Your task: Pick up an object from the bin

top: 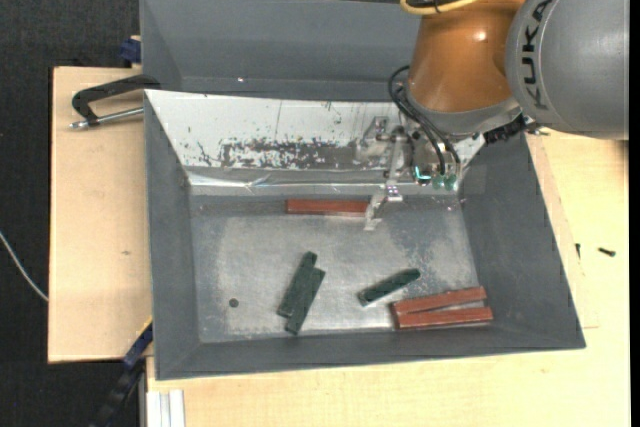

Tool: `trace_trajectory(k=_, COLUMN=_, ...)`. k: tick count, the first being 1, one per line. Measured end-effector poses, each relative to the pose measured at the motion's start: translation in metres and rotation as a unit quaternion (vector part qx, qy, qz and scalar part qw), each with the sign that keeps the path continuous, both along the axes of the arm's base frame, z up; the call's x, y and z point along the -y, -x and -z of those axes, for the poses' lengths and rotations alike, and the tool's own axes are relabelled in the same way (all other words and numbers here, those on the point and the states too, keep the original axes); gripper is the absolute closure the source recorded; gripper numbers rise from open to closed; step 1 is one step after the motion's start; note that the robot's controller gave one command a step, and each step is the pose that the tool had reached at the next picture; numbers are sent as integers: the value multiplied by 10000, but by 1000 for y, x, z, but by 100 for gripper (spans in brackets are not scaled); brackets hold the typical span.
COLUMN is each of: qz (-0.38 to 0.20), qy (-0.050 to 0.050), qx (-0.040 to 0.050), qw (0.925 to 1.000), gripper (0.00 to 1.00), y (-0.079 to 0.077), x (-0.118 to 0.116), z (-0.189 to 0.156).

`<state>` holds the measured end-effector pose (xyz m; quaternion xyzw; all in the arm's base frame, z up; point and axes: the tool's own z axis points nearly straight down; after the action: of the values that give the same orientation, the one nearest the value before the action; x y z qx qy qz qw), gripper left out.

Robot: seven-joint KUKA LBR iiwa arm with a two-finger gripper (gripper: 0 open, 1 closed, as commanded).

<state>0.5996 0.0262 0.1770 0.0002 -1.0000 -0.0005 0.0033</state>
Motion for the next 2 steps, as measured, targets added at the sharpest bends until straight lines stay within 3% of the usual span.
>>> trace_trajectory(k=1, qz=4, qy=-2, qx=44, qw=10000, gripper=0, y=-2, x=0, z=-5)
trace_trajectory(k=2, qz=511, qy=-3, qx=53, qw=9987, gripper=0, y=2, x=-24, z=53)
